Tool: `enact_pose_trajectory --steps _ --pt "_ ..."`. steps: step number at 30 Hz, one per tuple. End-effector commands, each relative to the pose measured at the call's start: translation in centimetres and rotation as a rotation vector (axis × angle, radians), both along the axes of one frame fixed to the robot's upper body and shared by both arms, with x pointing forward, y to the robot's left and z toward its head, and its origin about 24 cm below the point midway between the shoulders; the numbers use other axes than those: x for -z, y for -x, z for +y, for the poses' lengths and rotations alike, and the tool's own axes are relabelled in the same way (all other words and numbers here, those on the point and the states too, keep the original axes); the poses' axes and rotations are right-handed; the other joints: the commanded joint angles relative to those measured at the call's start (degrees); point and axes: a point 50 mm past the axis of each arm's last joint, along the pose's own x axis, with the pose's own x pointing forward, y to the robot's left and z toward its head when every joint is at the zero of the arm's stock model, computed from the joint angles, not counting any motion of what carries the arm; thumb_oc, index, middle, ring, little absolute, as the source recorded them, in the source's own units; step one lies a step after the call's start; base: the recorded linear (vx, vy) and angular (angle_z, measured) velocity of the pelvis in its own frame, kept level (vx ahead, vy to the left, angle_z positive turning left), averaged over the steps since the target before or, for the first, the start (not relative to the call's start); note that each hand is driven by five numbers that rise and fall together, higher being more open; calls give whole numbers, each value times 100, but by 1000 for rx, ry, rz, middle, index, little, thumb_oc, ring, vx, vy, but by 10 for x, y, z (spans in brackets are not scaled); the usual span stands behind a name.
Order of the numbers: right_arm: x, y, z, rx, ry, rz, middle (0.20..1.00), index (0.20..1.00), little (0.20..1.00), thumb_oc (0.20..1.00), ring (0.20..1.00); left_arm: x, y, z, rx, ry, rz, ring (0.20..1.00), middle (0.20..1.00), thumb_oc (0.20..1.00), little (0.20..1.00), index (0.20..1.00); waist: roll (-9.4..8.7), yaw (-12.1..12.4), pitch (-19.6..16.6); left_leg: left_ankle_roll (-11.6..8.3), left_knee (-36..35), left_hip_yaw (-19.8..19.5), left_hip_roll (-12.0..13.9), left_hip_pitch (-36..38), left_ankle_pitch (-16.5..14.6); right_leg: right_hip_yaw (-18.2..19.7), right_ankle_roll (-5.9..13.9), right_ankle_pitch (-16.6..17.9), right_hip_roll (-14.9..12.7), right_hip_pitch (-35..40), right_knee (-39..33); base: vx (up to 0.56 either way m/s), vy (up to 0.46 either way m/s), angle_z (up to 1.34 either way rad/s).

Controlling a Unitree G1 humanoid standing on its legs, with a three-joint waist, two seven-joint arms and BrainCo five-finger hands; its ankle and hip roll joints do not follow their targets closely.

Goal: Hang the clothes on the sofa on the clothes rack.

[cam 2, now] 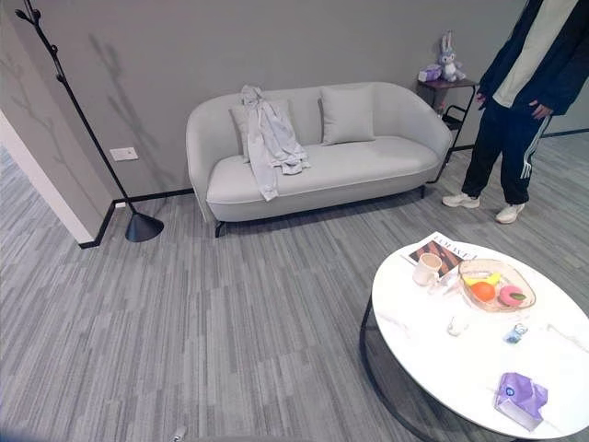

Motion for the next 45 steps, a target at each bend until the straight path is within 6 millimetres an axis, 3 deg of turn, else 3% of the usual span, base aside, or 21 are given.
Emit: enact_pose_trajectory --steps 1,9,13,19,25,28,34,45 --pt "3 -4 17 44 -52 -1 1000 1000 1000 1000 1000 3 20 -21 -14 63 72 1000 1000 1000 1000 1000 -158 120 -134 -514 -598 -373 413 -56 947 384 216 974 -338 584 -743 0 0 0" --pt "6 -6 27 8 -85 -13 1000 1000 1000 1000 1000 3 23 -18 -1 48 86 1000 1000 1000 1000 1000 -219 170 -209 -521 -762 -328 392 -88 884 377 248 982 -342 585 -886 1 -1 0" --pt "9 -23 36 -94 -106 -47 1000 1000 1000 1000 1000 2 1 -17 106 31 25 1000 1000 1000 1000 1000 -211 156 -270 -506 -803 -297 353 -139 820 369 222 990 -298 553 -1024 1 -4 -1" --pt "11 -38 46 -183 -132 -84 1000 1000 1000 1000 1000 2 -11 -23 189 41 -9 1000 1000 1000 1000 1000 -210 175 -216 -488 -803 -290 354 -114 834 384 198 976 -275 559 -1005 -1 -1 -1" --pt "11 -34 45 -196 -133 -68 1000 1000 1000 1000 1000 2 -10 -24 214 42 -4 1000 1000 1000 1000 1000 -202 176 -232 -482 -796 -313 365 -90 852 373 188 975 -266 559 -1031 2 -16 -2" --pt "9 -24 42 -193 -129 -33 1000 1000 1000 1000 1000 2 0 -21 188 36 25 1000 1000 1000 1000 1000 -184 195 -251 -485 -797 -342 351 -107 849 348 178 966 -274 572 -1111 16 5 -5" --pt "9 -23 42 -207 -131 -33 1000 1000 1000 1000 1000 3 7 -20 193 34 50 1000 1000 1000 1000 1000 -186 209 -233 -490 -803 -340 321 -131 835 350 173 980 -292 570 -1125 0 0 0" --pt "9 -30 37 -252 -113 -38 1000 1000 1000 1000 1000 2 -8 -22 249 28 10 1000 1000 1000 1000 1000 -188 218 -170 -476 -786 -351 307 -94 850 368 160 980 -304 594 -1093 0 8 -1"
